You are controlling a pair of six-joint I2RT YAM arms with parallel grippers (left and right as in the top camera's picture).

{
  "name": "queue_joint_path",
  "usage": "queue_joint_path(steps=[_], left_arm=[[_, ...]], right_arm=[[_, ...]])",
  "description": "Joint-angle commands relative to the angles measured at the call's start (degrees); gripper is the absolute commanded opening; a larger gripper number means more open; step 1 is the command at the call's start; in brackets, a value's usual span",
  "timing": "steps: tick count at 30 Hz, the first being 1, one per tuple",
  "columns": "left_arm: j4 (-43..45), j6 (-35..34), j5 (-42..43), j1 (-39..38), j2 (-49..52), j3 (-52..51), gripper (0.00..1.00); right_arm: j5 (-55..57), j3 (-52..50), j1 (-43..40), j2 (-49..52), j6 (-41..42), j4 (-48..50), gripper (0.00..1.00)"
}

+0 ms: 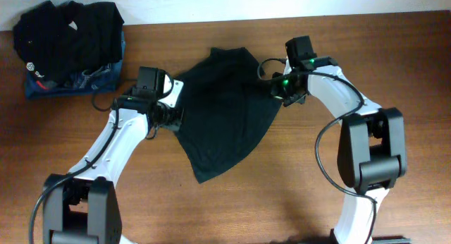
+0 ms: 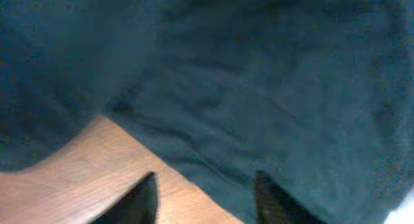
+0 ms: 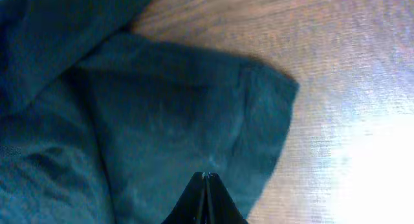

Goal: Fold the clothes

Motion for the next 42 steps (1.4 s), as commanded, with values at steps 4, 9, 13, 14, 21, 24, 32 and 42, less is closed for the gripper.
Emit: queue_joint_path(steps=[4,9,13,14,21,24,32,42], left_arm=[[-8.0,-3.5,6.8,-0.2,-1.3,0.6,0.31],[-11.8,-4.4,9.4,-2.7,-1.3,0.6,0.08],[-14.7,-6.4,10.9,-6.7,-1.3,0.6,0.01],[-15.0,-7.4,10.8,-7.7,-1.3,0.5,0.01],[-14.0,-12.3,6.3,-11.3,-1.1,-2.6,0.01],[-12.7,-12.8,5.4,-11.3,-0.9,-4.7,0.01],[-9.9,-13.5,8.3,-11.3,-0.9,-9.2,0.01],[-7.3,-16.1,8.3,-11.3,-0.9,-13.7,0.01]], right_arm=[[-0.7,-0.3,0.0,1.0,0.7,4.5,0.04],[-0.2,-0.3,0.0,1.0,0.7,6.1,0.04],[2.2,-0.3,0.0,1.0,0.7,6.4,0.04],[2.9,-0.3,0.0,1.0,0.7,6.4,0.04],[3.8,-0.3,-0.1,1.0,0.7,8.2,0.04],[3.9,-0.3,-0.1,1.0,1.2,8.7,0.04],[4.3,-0.3,-0.1,1.0,1.7,8.9,0.04],[3.0,-0.3,0.0,3.2,1.7,8.9,0.04]])
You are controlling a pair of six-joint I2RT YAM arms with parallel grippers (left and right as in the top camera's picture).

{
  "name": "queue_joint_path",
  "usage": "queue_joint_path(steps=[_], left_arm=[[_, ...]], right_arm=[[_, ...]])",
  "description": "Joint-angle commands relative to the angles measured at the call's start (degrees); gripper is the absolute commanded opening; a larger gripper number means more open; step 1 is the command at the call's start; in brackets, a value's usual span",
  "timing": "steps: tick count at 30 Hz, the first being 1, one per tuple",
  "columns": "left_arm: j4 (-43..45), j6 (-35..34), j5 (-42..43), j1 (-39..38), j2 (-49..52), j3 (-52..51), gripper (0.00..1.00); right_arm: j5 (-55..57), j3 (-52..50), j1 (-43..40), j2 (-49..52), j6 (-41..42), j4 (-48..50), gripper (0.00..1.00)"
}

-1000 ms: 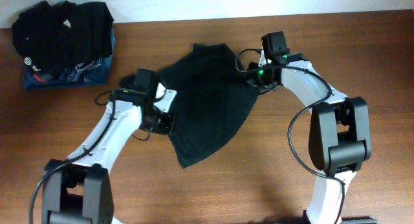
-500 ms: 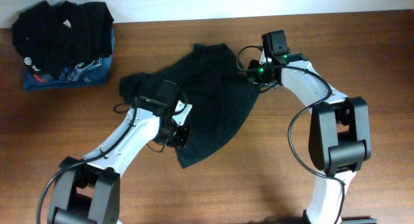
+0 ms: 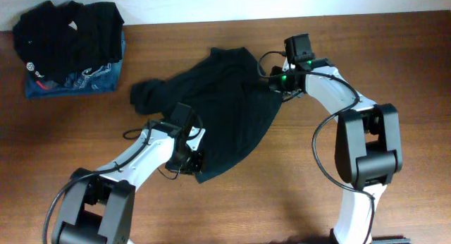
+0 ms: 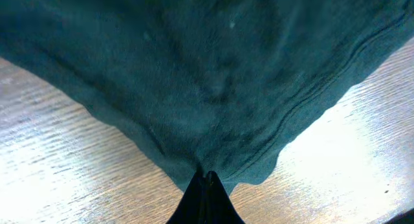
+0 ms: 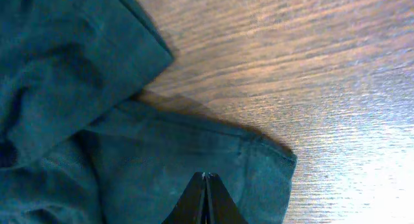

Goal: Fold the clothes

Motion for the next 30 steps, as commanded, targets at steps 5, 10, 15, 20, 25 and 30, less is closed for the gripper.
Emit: queue_joint_path(steps=[5,10,15,20,25,30], left_arm=[[0.2,-1.2,0.9,0.0,-0.9,-0.9,0.01],[0.3,-1.4,0.9,0.0,-0.9,-1.4,0.01],[0.2,-2.9,0.9,0.0,-0.9,-1.5,0.01],[0.0,-2.9,2.7,-0.3,-0.9,-1.5,0.01],[0.2,-4.7,3.4,-3.2,-0.9,-1.5,0.01],[0.3,-6.8,3.4,-5.5,-0.9,-1.5,0.01]], right_arm=[[-0.6,-0.2,0.0,1.1,2.0,-0.8,0.04],[-0.5,-0.2,0.0,1.8,2.4,-0.8,0.04],[-0.6,-0.2,0.0,2.5,2.4,-0.8,0.04],[-0.3,-0.2,0.0,2.5,2.4,-1.1,0.04],[2.7,-0.2,-0.1,2.6,2.4,-1.4,0.04],[4.9,-0.2,-0.2,2.6,2.3,-1.8,0.04]])
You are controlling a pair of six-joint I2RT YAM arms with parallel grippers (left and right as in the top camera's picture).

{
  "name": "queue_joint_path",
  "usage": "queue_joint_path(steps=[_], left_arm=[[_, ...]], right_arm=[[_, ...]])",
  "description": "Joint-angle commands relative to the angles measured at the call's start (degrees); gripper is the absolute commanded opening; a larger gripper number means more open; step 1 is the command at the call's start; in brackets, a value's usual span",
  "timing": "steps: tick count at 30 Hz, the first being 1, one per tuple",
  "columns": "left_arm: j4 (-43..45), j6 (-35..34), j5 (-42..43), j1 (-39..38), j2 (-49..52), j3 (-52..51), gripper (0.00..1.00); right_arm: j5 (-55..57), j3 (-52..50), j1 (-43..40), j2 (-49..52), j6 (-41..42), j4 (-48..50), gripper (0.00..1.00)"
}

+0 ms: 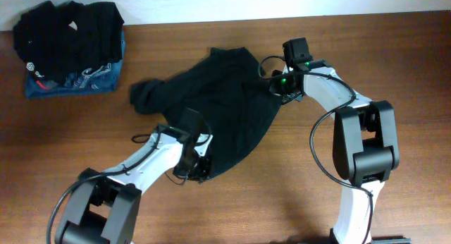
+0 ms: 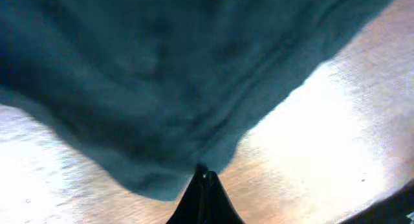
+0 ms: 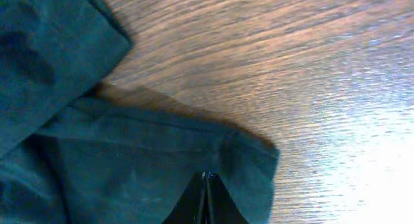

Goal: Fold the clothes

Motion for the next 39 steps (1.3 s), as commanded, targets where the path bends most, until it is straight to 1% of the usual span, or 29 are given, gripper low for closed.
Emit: queue_joint_path(steps=[1,7,20,21,24,30,32,39], left_arm=[[0.2,-2.9,0.9,-1.9,-0.9,-0.5,0.01],[0.4,-3.7,0.4,-2.3,-0.7,-0.5,0.01],[1.0,-3.7,0.5,-2.3,1.0,-0.5,0.01],[1.0,-3.7,0.5,-2.3,1.0,-0.5,0.02],[1.0,-3.7,0.5,-2.3,1.0,-0.5,0.21],[1.1,-3.7,0.5,-2.2,1.0,-0.5,0.20],[1.1,-3.7,0.5,-2.2,1.0,-0.5,0.20],[1.0,-3.6,0.5,-2.2,0.9,0.0,0.20]], right_arm=[[2.7,-0.2,-0.2,0.9,0.3,-0.3,0.04],[2.7,-0.2,-0.2,0.9,-1.5,-0.6,0.04],[3.0,-0.2,-0.2,1.0,-2.5,-0.7,0.04],[3.0,-0.2,-0.2,1.0,-3.0,-0.7,0.04],[6.4,-0.2,-0.2,1.7,-3.1,-1.6,0.04],[8.6,-0.2,-1.9,7.1,-4.6,-2.5,0.04],[8.9,-0.2,-4.2,8.4,-4.5,-2.8,0.04],[9.0,-0.1,-12.0,8.5,-4.6,-3.1,0.04]])
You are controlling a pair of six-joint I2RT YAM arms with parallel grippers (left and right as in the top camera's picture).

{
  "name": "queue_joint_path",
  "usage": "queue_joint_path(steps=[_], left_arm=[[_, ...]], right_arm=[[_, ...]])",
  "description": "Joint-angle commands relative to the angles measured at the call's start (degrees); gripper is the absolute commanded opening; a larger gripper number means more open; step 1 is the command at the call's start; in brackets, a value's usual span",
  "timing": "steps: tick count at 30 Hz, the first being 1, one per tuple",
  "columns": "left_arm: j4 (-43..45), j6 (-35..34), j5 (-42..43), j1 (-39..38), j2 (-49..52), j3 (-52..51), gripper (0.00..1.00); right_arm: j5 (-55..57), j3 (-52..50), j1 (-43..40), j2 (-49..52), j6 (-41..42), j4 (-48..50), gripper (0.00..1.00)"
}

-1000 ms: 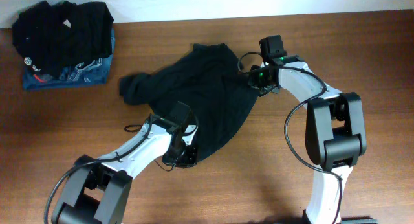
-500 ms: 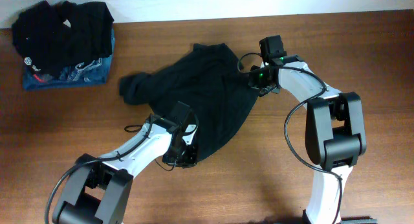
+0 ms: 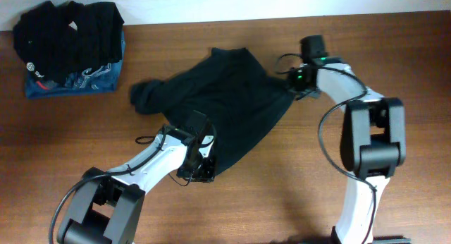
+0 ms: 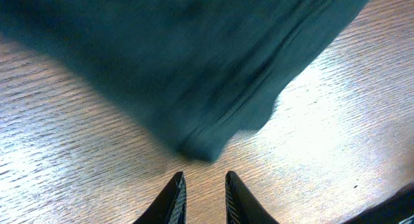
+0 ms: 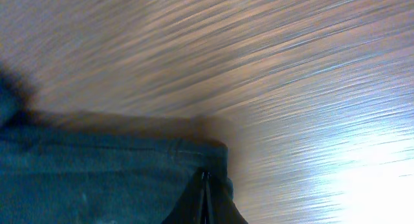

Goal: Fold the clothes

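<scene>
A dark teal shirt [image 3: 225, 106] lies crumpled on the wooden table [image 3: 394, 75]. My left gripper [image 4: 202, 185] is open just short of the shirt's lower hem corner [image 4: 207, 145], with bare wood between its fingers. In the overhead view the left gripper [image 3: 202, 166] sits at that lower corner. My right gripper [image 5: 206, 185] is shut on the shirt's right sleeve edge [image 5: 129, 172], at the shirt's upper right [image 3: 294, 85].
A stack of dark folded clothes [image 3: 67, 32] rests on a blue garment at the table's far left corner. The table's back edge and a white wall [image 3: 282, 1] run along the top.
My left gripper has opened and let go of the lower hem corner, which now lies on the wood. My right gripper, still shut on the sleeve, has moved to the right, stretching the shirt.
At first my left gripper was open at the shirt's left side and my right was shut on the right sleeve. Then the left was shut on the bottom hem corner and stayed so. Now it is open beside that corner, the right sleeve drawn rightward.
</scene>
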Motion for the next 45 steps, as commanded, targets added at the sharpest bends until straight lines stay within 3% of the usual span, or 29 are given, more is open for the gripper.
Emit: queue_joint_path(steps=[1,17,22,28,32,34,35,36,40,42,45], left_arm=[[0.1,-0.1,0.5,0.0,0.5,0.2,0.20],[-0.1,-0.1,10.6,-0.1,0.4,1.6,0.20],[0.0,-0.1,10.4,0.0,0.4,1.6,0.21],[0.1,-0.1,7.8,0.0,0.5,1.6,0.22],[0.1,-0.1,5.5,-0.1,0.5,1.6,0.27],[0.1,-0.1,5.5,0.0,0.5,1.6,0.30],[0.1,-0.1,5.5,-0.1,0.5,1.6,0.31],[0.1,-0.1,5.5,-0.1,0.5,1.6,0.32],[0.4,-0.1,5.0,0.0,0.5,1.6,0.36],[0.7,-0.1,3.8,0.0,0.5,1.6,0.38],[1.2,-0.1,2.4,0.0,0.5,1.6,0.39]], right_arm=[[5.0,-2.5,-6.3,5.6,-0.7,-1.3,0.04],[11.6,0.4,-17.2,5.6,-3.8,2.4,0.04],[16.0,4.7,-20.3,5.6,-3.7,-1.3,0.04],[15.4,16.1,-23.1,5.6,-3.7,-14.2,0.07],[13.2,25.0,-22.7,5.6,-3.7,-22.4,0.24],[10.8,29.5,-22.4,5.6,-3.7,-26.2,0.47],[6.9,33.0,-22.2,5.6,-3.8,-29.4,0.64],[4.1,34.6,-22.2,5.6,-4.3,-31.1,0.66],[-20.0,40.6,-21.9,5.6,-13.0,-41.2,0.63],[-29.0,41.0,-21.1,5.6,-18.9,-47.7,0.46],[-29.0,39.7,-18.8,5.6,-25.8,-55.6,0.13]])
